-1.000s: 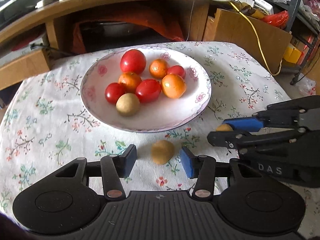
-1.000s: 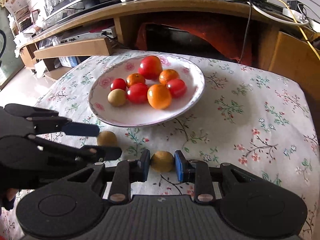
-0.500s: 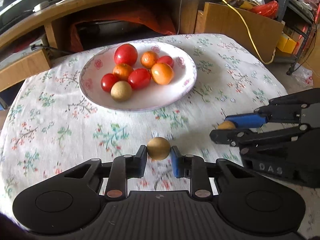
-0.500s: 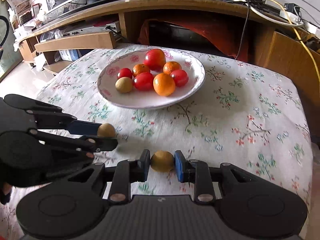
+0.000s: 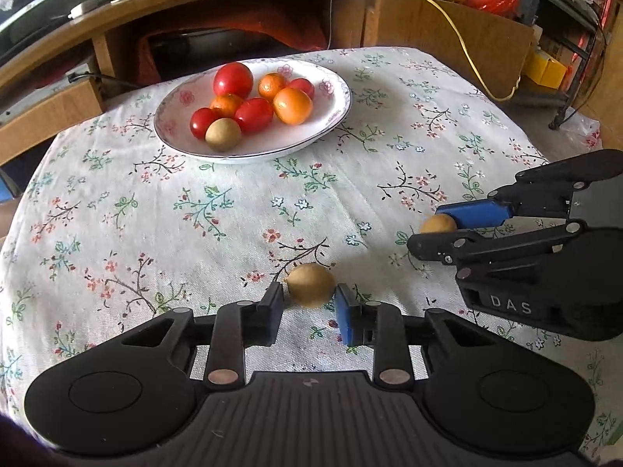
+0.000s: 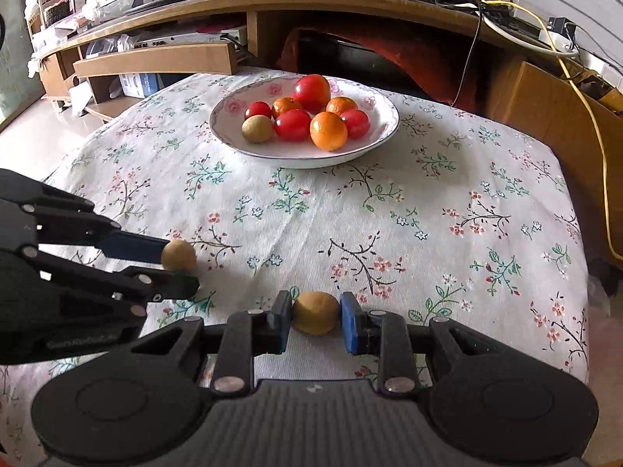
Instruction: Organize fruits
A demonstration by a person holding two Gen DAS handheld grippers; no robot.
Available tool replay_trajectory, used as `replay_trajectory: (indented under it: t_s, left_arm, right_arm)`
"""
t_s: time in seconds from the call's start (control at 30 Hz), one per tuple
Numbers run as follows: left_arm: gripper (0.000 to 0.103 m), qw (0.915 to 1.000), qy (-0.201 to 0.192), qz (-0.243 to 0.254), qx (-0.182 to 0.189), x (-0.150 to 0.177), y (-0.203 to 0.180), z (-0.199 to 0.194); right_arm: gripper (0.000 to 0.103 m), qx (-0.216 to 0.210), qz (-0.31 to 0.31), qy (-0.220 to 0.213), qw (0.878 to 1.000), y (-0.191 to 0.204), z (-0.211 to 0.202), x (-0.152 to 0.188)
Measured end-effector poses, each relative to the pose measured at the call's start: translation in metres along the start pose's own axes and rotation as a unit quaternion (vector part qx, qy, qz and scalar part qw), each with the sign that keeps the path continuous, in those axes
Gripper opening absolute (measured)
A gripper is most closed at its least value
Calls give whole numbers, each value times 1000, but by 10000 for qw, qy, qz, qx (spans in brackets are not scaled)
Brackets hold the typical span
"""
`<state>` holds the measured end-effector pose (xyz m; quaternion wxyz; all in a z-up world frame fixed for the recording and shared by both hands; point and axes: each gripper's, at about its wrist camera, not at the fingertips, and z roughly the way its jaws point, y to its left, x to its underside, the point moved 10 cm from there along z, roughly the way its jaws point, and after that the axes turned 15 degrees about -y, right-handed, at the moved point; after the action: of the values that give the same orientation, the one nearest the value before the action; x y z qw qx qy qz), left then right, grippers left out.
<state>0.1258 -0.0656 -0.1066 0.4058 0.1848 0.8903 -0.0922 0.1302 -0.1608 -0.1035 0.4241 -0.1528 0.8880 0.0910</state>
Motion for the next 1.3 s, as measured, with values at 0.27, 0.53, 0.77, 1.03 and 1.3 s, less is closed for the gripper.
replay_trajectory:
  t_s: [0.27,0.53,0.77,1.03,1.3]
  left_arm:
    - [43,10000,-8,-57,55,-2,-1,2]
    - [48,9999,-2,22,136,-3,-8,6]
    - [49,9999,4,53,151,-3,-9,7]
    - [49,9999,1,72,144,-2,-9,8]
    - [57,9999,-30,100,126,-3,-7,10]
  right_arm:
    - [22,-18,56,75,10000,1,-1,1]
    - [24,72,31,113,9999,1,-1,2]
    - [24,121,78,100,9998,-2,-2,3]
    - [24,121,80,96,9998,-2,-2,4]
    - [24,121,114,116,9998,-3,-3,5]
